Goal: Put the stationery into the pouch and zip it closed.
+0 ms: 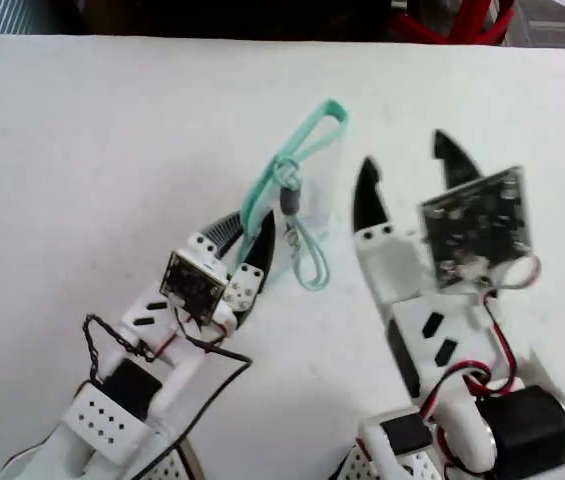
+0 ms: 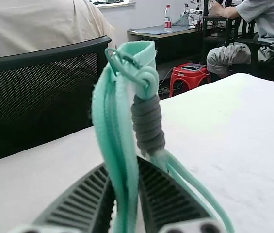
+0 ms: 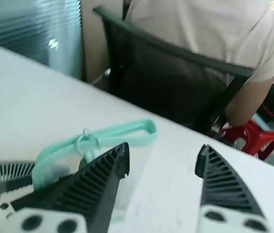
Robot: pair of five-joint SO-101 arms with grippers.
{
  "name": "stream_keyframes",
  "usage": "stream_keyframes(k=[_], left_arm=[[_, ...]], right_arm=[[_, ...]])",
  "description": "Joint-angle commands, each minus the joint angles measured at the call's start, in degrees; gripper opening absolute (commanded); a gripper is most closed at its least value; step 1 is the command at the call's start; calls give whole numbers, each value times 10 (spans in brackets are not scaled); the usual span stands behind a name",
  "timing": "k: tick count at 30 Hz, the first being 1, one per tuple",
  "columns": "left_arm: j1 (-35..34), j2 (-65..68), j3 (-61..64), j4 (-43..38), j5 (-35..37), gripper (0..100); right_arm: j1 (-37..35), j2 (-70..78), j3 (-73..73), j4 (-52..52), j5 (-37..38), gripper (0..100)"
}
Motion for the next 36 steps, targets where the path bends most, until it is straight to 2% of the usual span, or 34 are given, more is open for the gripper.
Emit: stream_keyframes(k=[1,7,12,19,22,27,30,33,36], left_arm=[[-10,0,1,0,-3,24],[-10,2,2,0,-3,24],[-7,1,18,-4,-4,24],[-7,0,19,-2,-4,24],[-7,0,19,-2,-4,24],[-11,0,19,-3,-6,24],[-10,0,19,-2,-6,24],[-9,0,19,-2,-6,24],[-10,0,19,-2,-6,24]], right_arm=[[-21,65,-25,44,3,225],[-23,184,-75,73,-67,226],[-28,203,-103,87,-70,224],[-75,180,-102,105,-67,225],[-74,188,-69,102,-66,236],[-90,175,-13,105,-9,402],[-124,143,43,97,16,388],[-161,105,113,35,25,375],[-160,88,170,-36,25,365]])
